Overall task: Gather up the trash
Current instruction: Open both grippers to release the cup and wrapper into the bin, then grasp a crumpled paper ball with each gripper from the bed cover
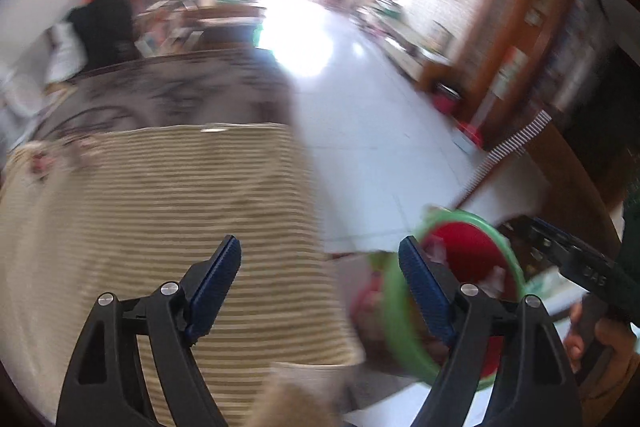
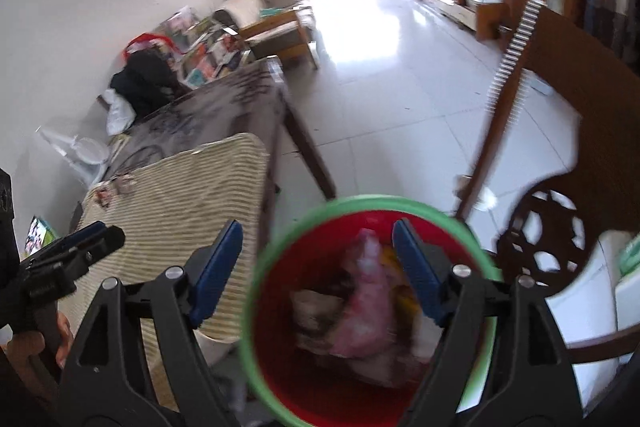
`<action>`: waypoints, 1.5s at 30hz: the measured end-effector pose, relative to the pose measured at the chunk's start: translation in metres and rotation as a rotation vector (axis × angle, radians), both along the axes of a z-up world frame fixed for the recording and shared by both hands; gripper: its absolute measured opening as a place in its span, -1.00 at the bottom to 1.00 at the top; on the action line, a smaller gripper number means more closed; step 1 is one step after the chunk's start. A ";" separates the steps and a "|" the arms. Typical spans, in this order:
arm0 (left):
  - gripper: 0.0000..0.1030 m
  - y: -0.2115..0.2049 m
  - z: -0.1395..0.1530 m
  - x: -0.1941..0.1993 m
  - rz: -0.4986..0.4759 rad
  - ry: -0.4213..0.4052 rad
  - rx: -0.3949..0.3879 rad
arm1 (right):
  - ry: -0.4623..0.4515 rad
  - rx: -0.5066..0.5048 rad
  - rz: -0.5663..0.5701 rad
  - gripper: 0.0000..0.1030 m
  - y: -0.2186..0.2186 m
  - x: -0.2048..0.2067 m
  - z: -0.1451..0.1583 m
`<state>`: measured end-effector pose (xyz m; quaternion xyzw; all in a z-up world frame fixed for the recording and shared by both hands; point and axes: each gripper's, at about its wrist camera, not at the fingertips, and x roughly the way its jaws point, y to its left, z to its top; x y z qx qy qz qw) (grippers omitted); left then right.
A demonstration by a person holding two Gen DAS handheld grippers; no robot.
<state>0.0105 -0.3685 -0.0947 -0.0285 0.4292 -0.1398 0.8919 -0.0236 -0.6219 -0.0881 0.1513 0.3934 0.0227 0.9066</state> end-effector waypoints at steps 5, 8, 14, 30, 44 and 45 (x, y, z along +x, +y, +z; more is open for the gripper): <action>0.60 0.092 -0.002 0.011 0.155 -0.015 -0.002 | -0.005 -0.020 0.121 0.47 0.086 0.036 0.001; 0.60 0.147 -0.007 0.018 0.220 -0.011 0.012 | 0.000 -0.014 0.197 0.50 0.147 0.064 0.002; 0.61 0.250 -0.028 0.034 0.318 0.014 0.020 | 0.002 -0.042 0.351 0.54 0.275 0.131 -0.007; 0.61 0.424 -0.063 0.073 0.431 0.077 -0.033 | 0.222 -0.206 0.473 0.35 0.500 0.322 -0.114; 0.61 0.441 -0.109 0.209 0.404 0.110 -0.086 | 0.139 -0.190 0.578 -0.09 0.479 0.255 -0.078; 0.61 0.439 -0.113 0.220 0.397 0.116 -0.082 | 0.139 -0.181 0.574 -0.09 0.475 0.250 -0.077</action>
